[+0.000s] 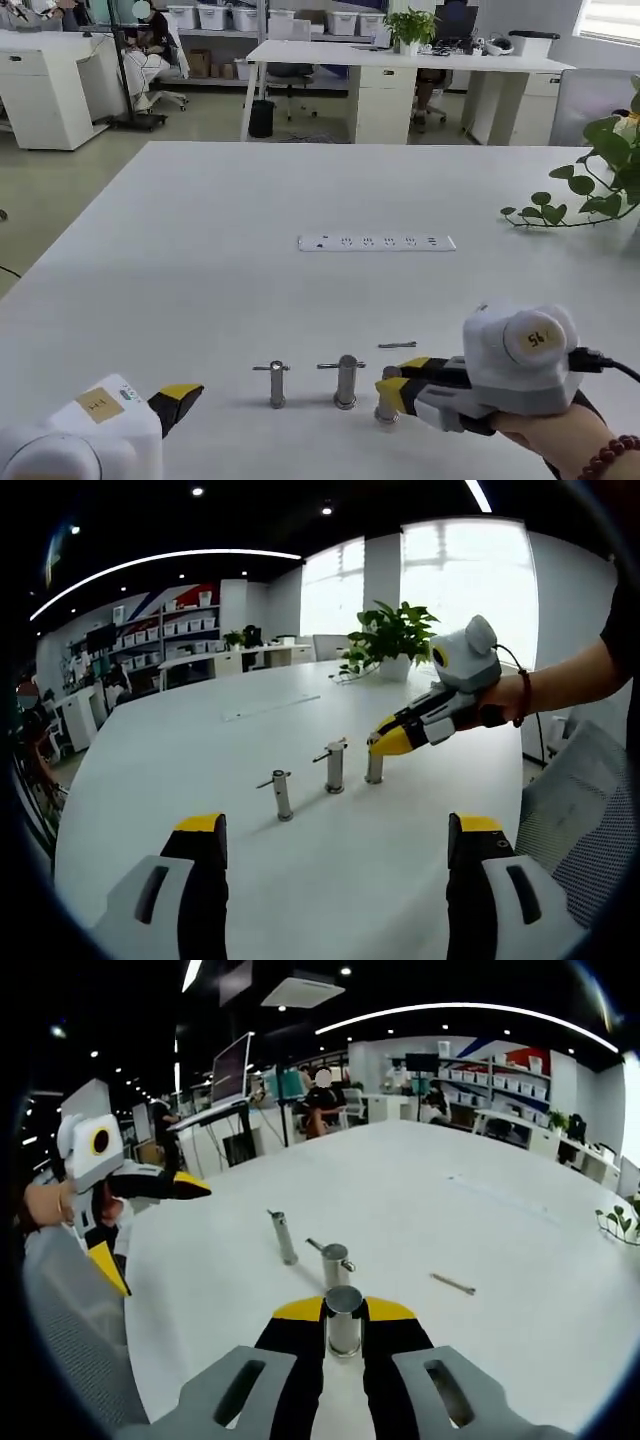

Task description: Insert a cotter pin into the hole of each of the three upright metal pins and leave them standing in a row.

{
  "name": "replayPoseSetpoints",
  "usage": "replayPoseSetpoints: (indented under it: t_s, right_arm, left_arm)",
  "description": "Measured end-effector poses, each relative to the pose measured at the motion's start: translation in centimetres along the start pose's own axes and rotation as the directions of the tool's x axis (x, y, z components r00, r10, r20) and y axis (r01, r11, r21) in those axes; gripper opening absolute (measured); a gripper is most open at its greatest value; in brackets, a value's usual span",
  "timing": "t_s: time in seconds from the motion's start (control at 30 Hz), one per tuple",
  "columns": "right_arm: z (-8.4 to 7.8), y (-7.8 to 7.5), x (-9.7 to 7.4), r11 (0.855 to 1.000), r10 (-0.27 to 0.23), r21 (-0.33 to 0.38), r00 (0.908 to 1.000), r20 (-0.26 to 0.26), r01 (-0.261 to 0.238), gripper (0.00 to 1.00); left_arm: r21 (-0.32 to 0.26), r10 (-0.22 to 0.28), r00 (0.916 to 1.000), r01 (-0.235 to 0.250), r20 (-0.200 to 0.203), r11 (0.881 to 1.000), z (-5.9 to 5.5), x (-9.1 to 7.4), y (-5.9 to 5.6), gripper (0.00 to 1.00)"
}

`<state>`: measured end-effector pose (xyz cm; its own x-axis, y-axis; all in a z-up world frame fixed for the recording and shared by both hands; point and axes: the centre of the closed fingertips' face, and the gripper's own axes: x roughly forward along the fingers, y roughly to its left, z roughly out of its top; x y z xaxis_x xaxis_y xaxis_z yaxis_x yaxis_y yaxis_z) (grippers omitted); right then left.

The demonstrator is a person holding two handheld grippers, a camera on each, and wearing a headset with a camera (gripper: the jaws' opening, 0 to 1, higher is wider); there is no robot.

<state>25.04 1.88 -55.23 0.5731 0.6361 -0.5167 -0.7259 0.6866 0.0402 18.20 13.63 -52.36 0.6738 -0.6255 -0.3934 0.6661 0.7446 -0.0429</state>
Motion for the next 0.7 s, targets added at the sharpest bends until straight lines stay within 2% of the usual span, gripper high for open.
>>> replayPoseSetpoints:
  t_s: [0.4,0.7]
  right_arm:
    - [-0.5,1.8,0.4,1.0,0.011,0.005,0.9999,-0.001,-0.011,0.08]
    - [-0.6,3.5,0.9,0.999,0.031,0.008,0.9994,0.016,-0.031,0.08]
  left_arm:
    - [0.004,0.003,1.0,-0.003,-0.002,1.0,-0.1,0.0,0.1,0.9]
    - [0.012,0.0,1.0,0.0,-0.005,1.0,-0.2,0.0,0.0,0.9]
